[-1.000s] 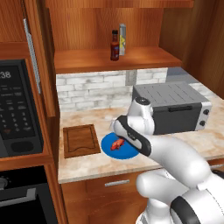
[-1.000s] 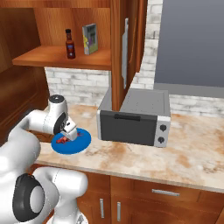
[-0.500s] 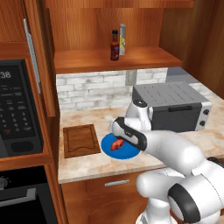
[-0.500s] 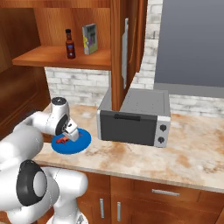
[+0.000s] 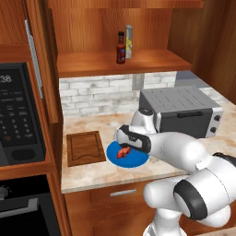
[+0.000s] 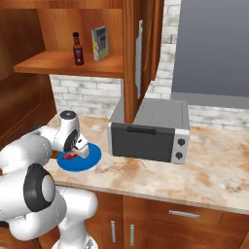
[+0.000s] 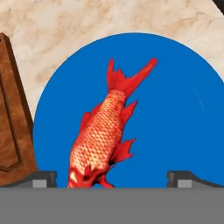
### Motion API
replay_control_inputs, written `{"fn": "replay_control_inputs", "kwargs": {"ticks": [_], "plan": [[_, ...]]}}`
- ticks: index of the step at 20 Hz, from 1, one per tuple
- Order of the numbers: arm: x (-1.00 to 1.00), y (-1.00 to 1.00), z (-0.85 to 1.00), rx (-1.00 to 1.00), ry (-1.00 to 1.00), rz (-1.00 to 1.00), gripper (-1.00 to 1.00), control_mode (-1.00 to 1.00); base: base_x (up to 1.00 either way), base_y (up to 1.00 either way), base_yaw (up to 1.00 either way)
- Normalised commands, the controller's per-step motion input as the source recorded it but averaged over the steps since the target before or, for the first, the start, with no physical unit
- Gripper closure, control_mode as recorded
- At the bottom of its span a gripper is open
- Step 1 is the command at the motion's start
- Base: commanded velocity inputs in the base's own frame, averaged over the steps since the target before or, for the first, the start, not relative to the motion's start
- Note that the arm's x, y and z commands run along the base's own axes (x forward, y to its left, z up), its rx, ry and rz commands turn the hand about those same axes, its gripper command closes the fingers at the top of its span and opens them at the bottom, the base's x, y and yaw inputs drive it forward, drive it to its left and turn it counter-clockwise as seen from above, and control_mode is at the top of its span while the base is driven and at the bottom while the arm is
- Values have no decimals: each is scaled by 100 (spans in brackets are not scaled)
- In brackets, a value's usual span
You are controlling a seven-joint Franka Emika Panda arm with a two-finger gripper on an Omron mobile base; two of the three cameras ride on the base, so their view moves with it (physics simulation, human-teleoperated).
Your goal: Pick the fish from the plate and place it on the cutting board. Then pick the condiment bottle from the cabinet and place it next to the cutting board.
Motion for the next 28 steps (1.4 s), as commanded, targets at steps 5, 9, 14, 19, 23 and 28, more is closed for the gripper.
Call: {"fn": "replay_control_inputs", "kwargs": {"ticks": [5,9,14,19,23,28], "plan": [[15,0,-19,0,0,0,-100,-100,0,0,0],[15,3,-18,0,0,0,-100,-100,0,0,0],[17,8,-17,0,0,0,-100,-100,0,0,0],[17,8,-17,0,0,0,-100,-100,0,0,0],[15,3,-18,0,0,0,-100,-100,0,0,0],[11,0,-16,0,0,0,-100,-100,0,0,0]]}}
